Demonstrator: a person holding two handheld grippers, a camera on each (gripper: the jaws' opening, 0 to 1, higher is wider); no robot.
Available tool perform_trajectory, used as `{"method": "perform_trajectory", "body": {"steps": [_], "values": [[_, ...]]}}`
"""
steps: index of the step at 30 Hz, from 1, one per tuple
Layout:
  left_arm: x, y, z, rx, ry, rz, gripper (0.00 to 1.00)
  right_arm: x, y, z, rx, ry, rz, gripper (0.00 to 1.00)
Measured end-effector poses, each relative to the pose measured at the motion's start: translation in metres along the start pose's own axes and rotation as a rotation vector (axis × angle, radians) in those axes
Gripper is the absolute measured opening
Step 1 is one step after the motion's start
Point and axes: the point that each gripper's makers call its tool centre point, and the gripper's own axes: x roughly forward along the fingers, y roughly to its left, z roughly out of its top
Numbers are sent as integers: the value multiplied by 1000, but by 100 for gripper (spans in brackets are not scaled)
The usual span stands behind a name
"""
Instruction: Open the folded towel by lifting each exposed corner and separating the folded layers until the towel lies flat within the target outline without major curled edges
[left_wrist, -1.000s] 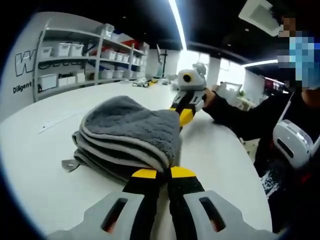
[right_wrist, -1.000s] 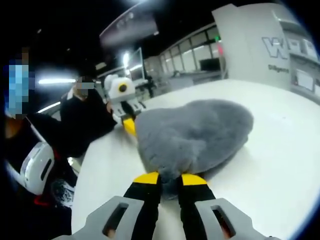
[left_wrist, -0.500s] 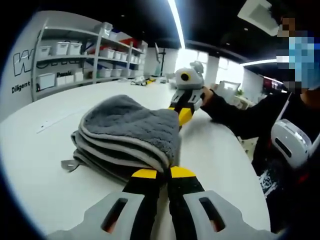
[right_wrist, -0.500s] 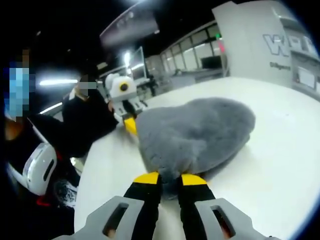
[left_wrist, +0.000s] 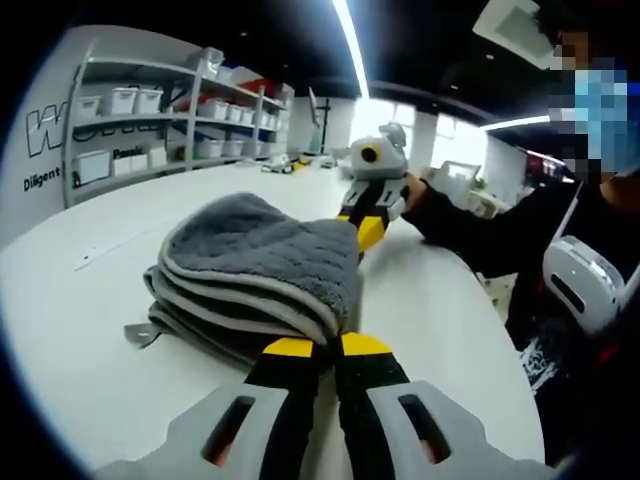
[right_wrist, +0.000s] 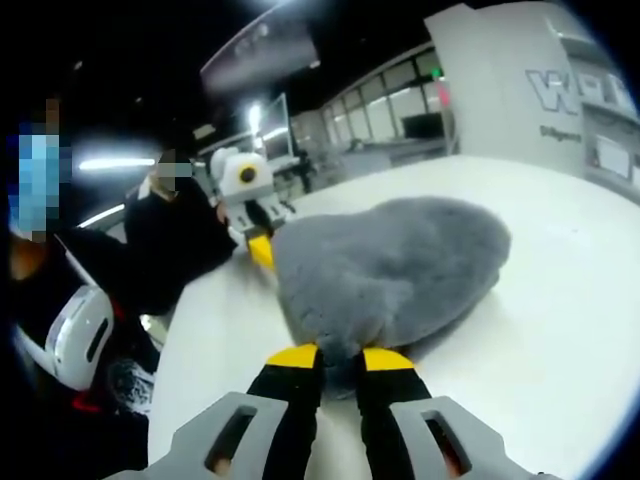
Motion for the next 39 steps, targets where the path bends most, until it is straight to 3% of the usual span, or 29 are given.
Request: {"method": "perform_trajectory", "body": {"steps": [10,13,16,18,19,21,22,23,25,35,39], "values": [[0,0,-1,11,-5,-6,6,0,1,-1,-19,-1,-1,10],[-1,3,0,73,-15,7,14,1,2,-3,-37,4,9,13],[-2,6,5,88,-52,16,41,1,-1,-4,-153,5,-13,20],[-3,14,8,107,-64,53,53,1,-1,-7,-163,17,-22,30],[-3,17,9,105,-70,69,59,1,-2,-7,-164,16,-23,39],[-2,16,8,79,-79,56,86,2,-4,-12,-155,36,-19,64],[-1,15,7,73,-78,51,100,3,-5,-14,-164,37,-28,82],[-2,13,-1,95,-33,41,99,5,-7,-16,-182,45,-45,96],[0,21,-2,105,-16,94,100,7,-10,-21,-186,70,-51,99],[-6,30,10,66,-66,145,100,2,-25,-7,-147,-4,-116,100],[-6,35,8,48,-60,173,100,2,-27,-10,-151,11,-120,100]]}}
